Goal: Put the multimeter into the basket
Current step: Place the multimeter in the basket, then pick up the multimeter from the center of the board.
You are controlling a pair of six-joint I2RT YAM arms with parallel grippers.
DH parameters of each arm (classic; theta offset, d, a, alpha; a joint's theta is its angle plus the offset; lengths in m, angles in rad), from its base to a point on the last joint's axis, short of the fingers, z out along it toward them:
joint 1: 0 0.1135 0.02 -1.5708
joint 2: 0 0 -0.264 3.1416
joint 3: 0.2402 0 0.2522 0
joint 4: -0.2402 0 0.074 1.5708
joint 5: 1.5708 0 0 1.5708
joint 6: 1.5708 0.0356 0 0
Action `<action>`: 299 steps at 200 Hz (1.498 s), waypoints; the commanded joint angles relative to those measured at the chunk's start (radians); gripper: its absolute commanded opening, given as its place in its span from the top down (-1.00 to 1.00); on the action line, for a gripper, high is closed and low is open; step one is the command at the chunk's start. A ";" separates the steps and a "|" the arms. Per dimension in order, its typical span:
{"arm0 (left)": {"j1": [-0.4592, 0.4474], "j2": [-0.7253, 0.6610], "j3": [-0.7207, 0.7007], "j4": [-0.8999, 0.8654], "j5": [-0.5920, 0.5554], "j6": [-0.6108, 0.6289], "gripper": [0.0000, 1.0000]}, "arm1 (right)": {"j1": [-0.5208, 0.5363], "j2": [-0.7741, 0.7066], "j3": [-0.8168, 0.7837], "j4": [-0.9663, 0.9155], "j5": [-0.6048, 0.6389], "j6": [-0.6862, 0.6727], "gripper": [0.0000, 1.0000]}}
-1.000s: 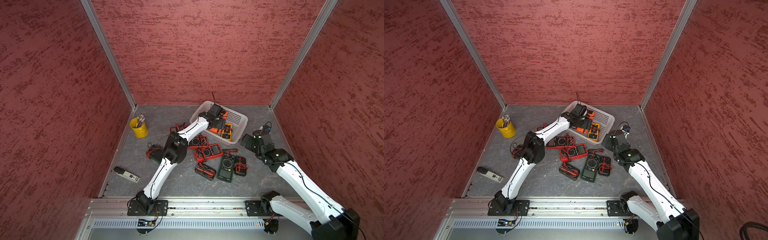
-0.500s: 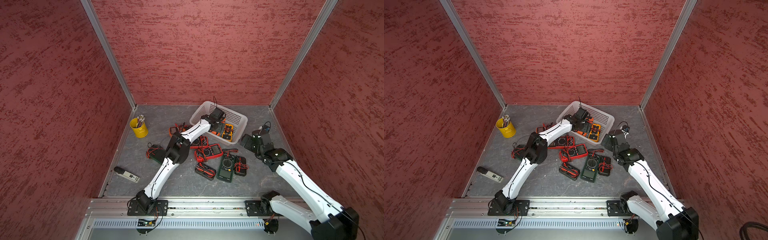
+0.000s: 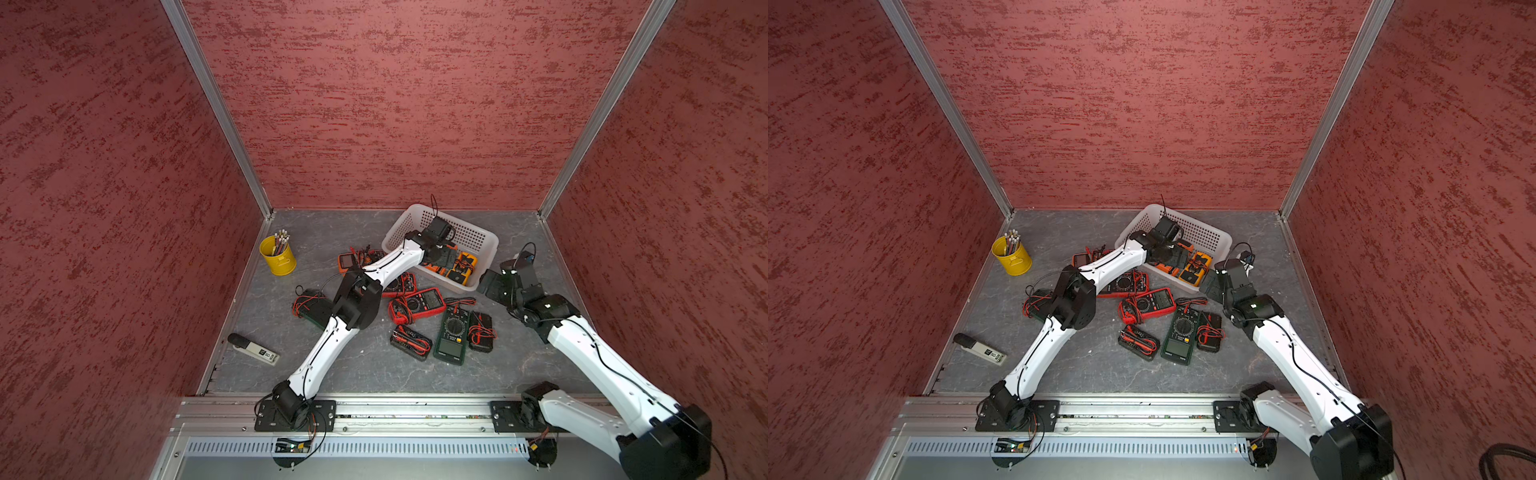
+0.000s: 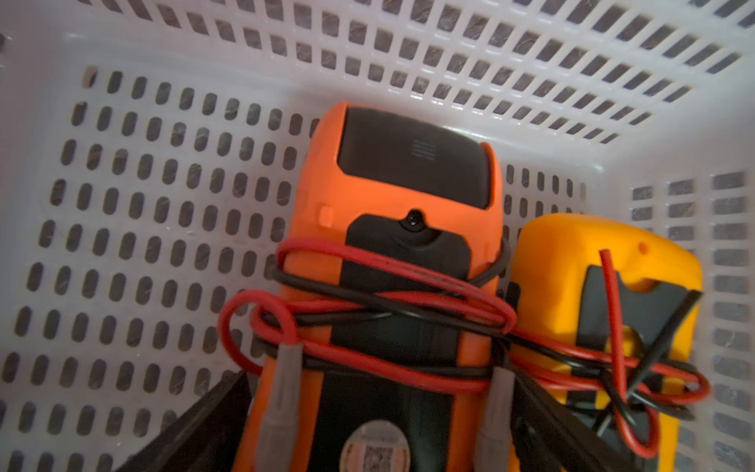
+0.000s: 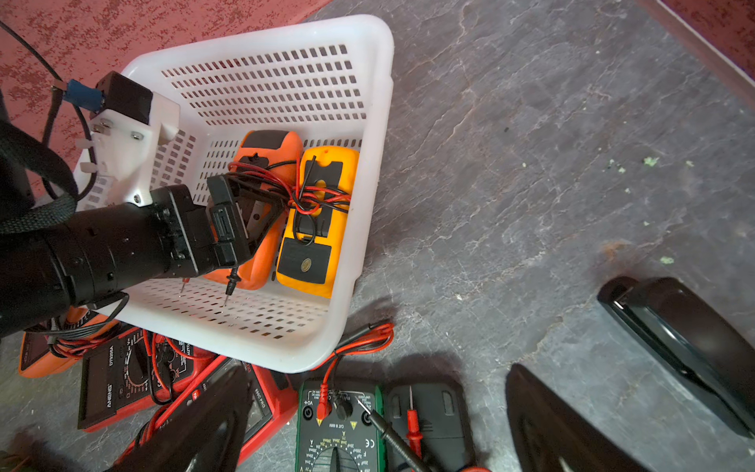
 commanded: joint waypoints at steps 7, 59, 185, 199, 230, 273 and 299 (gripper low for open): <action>0.020 -0.095 0.015 -0.002 0.064 -0.032 -0.99 | -0.001 0.006 0.006 0.030 -0.016 -0.014 -0.98; 0.020 -0.302 -0.157 0.063 0.015 -0.019 -0.99 | -0.002 0.009 0.007 0.030 -0.032 -0.022 -0.98; 0.025 -0.968 -1.127 0.237 0.212 0.463 -0.99 | -0.002 -0.022 0.020 -0.039 -0.012 0.006 -0.98; 0.024 -0.961 -1.147 0.234 0.254 0.507 -0.99 | -0.002 -0.026 0.020 -0.046 -0.003 0.012 -0.98; 0.011 -0.877 -1.104 0.190 0.288 0.589 -0.99 | -0.002 -0.040 0.024 -0.061 0.021 0.024 -0.98; -0.030 -0.756 -1.012 0.147 0.256 0.641 -0.99 | -0.002 -0.072 0.019 -0.082 0.043 0.028 -0.98; -0.057 -0.704 -0.978 0.124 0.208 0.661 -0.99 | -0.001 -0.079 0.018 -0.089 0.052 0.026 -0.98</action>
